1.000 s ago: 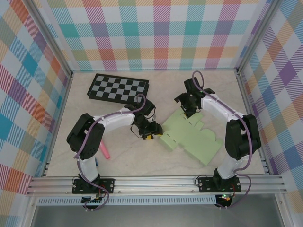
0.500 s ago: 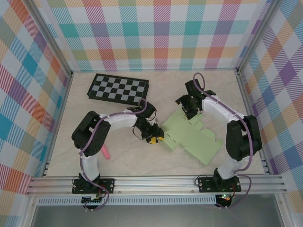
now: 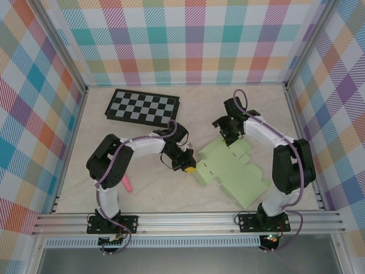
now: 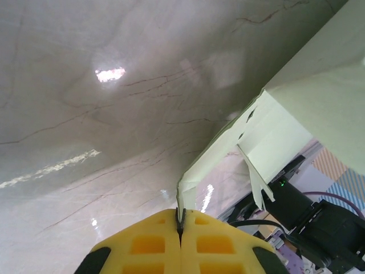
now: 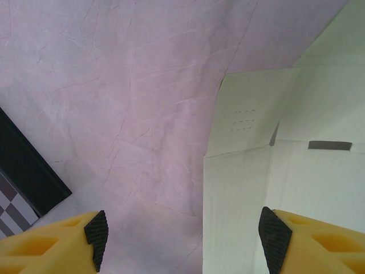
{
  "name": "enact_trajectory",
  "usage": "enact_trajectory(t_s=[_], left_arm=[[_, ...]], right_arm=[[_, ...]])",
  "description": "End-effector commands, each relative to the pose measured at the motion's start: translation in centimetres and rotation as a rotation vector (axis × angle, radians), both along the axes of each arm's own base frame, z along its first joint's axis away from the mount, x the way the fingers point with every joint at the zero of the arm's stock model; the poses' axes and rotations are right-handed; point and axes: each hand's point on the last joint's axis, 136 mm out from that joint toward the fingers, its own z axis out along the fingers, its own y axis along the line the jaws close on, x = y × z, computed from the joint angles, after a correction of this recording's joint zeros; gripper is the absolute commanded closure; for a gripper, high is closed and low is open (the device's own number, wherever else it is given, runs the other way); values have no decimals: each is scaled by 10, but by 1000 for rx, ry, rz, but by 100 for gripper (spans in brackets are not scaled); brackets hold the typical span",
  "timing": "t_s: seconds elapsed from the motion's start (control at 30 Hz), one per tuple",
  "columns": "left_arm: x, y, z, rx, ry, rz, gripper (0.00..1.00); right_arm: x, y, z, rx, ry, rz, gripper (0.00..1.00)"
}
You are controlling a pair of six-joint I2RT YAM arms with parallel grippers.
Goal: Fold the paper box
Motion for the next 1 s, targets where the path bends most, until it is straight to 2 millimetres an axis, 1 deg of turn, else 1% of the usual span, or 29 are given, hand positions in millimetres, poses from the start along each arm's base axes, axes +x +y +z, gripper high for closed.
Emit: enact_trajectory(t_s=[0.0,0.07,0.13,0.23,0.37,0.5,0.57,0.63,0.73,0.8,0.87,0.97], left_arm=[[-1,1,19,3,-48,-30,100],[5,5,23,30,-86,-21,100],[15,11,29,69,-146,-12,100],[34,21,43,134,-288,-12,100],[59,36,57,214,-485,-4,100],[74,51,59,297,-610,-19,100],[78,52,63,300,-663,-43,100],[83,57,66,324,-711,-67,100],[89,64,69,372,-775,-118,100],[93,69,68,407,-804,-136,100],[97,73,65,429,-828,-147,100],[104,84,57,459,-844,-118,100]], right_arm=[[-3,-2,10,21,-19,-9,27],[-5,1,12,44,-14,-11,27],[-5,8,17,87,-21,3,27],[-8,21,30,152,-16,48,24],[-13,24,38,185,-7,48,21],[-8,29,38,205,-11,41,20],[-3,37,34,245,-5,36,20],[4,46,35,281,-14,33,21],[15,59,44,311,-46,59,21],[18,67,53,343,-66,83,20],[19,75,60,364,-74,96,20],[21,83,67,367,-83,98,20]])
